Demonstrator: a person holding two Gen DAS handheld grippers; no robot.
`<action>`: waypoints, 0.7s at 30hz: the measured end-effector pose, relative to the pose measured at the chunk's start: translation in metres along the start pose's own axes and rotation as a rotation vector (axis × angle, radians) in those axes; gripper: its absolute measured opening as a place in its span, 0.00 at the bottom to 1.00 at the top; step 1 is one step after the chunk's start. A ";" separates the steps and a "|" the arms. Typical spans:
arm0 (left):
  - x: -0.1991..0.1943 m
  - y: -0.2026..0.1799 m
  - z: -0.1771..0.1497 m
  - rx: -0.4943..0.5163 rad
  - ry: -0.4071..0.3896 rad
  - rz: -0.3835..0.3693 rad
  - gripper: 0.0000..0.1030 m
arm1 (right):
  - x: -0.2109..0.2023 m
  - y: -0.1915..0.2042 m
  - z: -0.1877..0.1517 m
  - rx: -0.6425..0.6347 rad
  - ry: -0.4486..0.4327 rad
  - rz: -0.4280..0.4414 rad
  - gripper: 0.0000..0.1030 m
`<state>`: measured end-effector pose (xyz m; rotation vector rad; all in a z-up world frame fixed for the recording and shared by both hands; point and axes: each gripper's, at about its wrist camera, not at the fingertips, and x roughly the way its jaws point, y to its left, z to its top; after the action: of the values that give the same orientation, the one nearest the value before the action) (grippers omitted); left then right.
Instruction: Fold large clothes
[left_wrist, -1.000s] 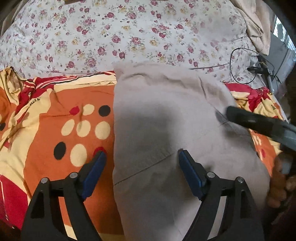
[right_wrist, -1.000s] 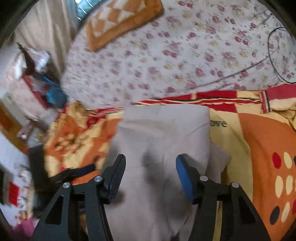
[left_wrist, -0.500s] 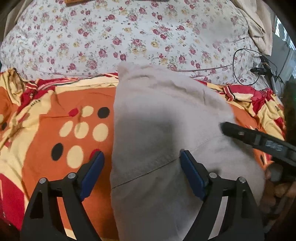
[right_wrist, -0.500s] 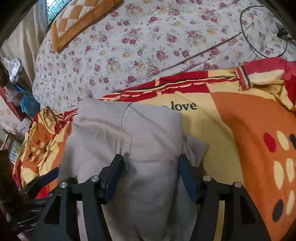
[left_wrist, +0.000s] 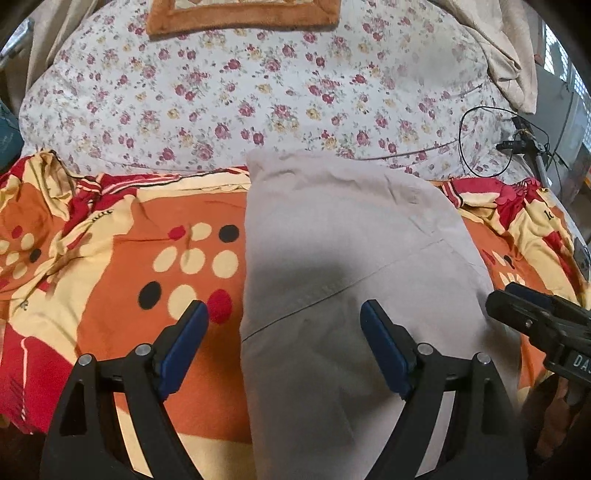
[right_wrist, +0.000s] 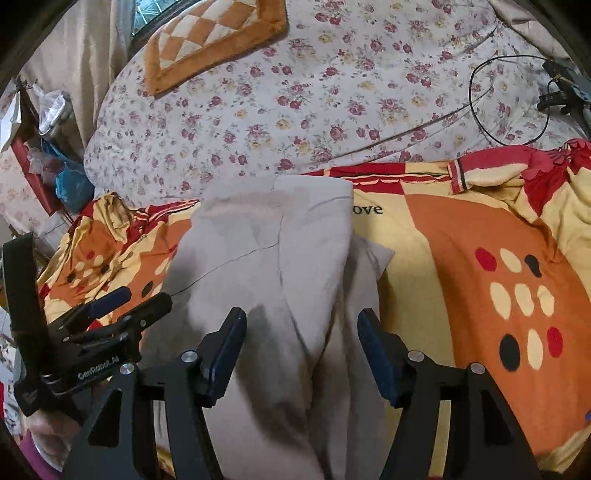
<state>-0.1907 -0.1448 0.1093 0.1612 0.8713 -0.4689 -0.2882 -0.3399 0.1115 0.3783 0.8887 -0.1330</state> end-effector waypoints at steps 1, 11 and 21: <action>-0.003 0.000 -0.001 -0.001 -0.008 0.006 0.82 | -0.003 0.002 -0.001 -0.006 -0.005 -0.002 0.62; -0.023 0.000 -0.007 -0.031 -0.062 0.035 0.82 | -0.009 0.033 -0.014 -0.083 -0.053 -0.063 0.74; -0.026 -0.001 -0.013 -0.046 -0.064 0.034 0.82 | -0.007 0.034 -0.015 -0.085 -0.069 -0.105 0.80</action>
<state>-0.2141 -0.1327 0.1208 0.1185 0.8146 -0.4196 -0.2943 -0.3033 0.1174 0.2466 0.8431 -0.2028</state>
